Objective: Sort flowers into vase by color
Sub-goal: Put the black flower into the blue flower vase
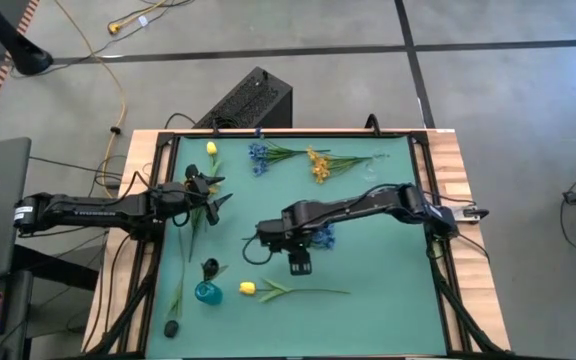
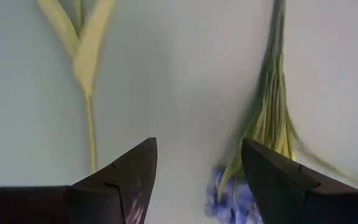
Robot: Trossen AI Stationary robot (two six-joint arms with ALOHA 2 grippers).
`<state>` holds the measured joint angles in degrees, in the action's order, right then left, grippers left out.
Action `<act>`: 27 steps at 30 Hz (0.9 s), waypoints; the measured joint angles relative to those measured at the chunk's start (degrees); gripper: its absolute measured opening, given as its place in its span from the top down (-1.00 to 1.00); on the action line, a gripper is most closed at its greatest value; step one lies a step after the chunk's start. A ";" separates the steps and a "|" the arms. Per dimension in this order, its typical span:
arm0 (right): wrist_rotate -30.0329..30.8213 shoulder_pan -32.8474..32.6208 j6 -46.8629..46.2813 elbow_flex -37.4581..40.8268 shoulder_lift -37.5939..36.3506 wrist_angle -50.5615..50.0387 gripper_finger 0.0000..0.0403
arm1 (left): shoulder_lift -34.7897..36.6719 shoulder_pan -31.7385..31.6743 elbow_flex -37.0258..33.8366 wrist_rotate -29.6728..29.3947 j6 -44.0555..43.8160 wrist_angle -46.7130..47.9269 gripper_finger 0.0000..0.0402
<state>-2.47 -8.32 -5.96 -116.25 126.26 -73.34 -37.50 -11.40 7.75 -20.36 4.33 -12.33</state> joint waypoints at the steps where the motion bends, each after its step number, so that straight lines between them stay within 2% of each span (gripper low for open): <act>1: 0.04 0.04 -0.34 1.81 -1.22 0.72 -0.29 | 0.00 0.00 0.00 0.02 -0.17 0.06 -0.27; 9: 2.68 3.82 -1.08 22.45 -17.95 17.21 -0.29 | 0.00 0.00 0.00 0.02 -0.50 -0.08 -0.27; 16: 5.79 9.28 3.15 40.34 -32.43 33.77 -0.29 | 0.00 0.00 0.00 0.02 -1.82 -2.66 -0.27; 21: 5.87 13.36 8.32 45.58 -36.12 38.14 -0.29 | 0.00 0.00 0.00 0.02 -2.76 -3.86 -0.27; 27: 5.79 16.97 10.95 46.33 -34.22 44.82 -0.29 | 0.00 0.00 0.00 0.26 -1.16 -6.89 -0.27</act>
<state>3.31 8.65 4.99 -69.93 92.04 -28.51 -37.50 -11.40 7.75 -20.10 3.18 -19.22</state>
